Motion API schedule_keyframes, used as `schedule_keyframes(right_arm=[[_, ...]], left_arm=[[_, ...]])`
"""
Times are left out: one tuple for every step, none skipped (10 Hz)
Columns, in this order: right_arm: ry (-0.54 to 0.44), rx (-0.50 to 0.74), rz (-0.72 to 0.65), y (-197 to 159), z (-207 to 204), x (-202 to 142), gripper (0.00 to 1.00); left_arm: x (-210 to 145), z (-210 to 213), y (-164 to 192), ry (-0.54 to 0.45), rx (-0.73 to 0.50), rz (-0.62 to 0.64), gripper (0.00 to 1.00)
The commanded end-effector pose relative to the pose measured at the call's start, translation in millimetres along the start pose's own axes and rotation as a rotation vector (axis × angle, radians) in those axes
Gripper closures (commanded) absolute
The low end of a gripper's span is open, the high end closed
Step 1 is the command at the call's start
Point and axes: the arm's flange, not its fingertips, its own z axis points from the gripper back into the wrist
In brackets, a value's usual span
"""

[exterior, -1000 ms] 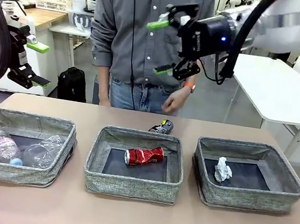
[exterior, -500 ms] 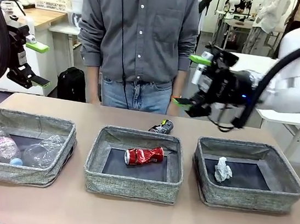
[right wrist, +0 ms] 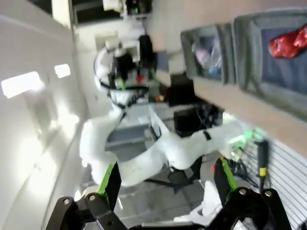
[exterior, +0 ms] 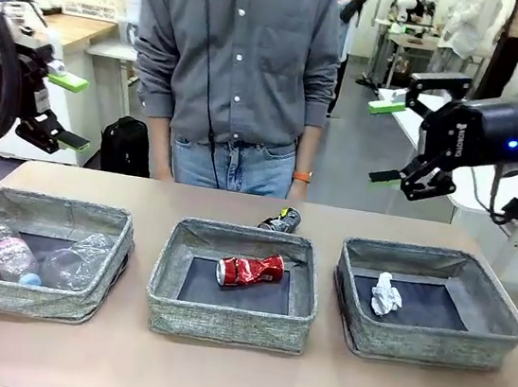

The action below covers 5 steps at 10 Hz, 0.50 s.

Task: Sort the waste into the appropriate baskets.
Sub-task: Place the picked waste into the Fabric basket indicated by the person.

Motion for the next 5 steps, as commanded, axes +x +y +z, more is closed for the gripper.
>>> schedule_keyframes(right_arm=[[0.131, 0.105, 0.042, -22.4, -8.7, 17.0, 0.0], [0.131, 0.105, 0.042, -22.4, -8.7, 17.0, 0.0], [0.131, 0.105, 0.042, -22.4, -8.7, 17.0, 0.0], [0.131, 0.105, 0.042, -22.4, -8.7, 17.0, 0.0], [0.131, 0.105, 0.042, -22.4, -8.7, 17.0, 0.0]], left_arm=[[-1.1, -0.2, -2.1, 0.004, 0.005, 0.002, 0.0], [-1.1, -0.2, -2.1, 0.004, 0.005, 0.002, 0.0], [-1.1, -0.2, -2.1, 0.004, 0.005, 0.002, 0.0], [-1.1, -0.2, -2.1, 0.004, 0.005, 0.002, 0.0], [-1.1, -0.2, -2.1, 0.004, 0.005, 0.002, 0.0]])
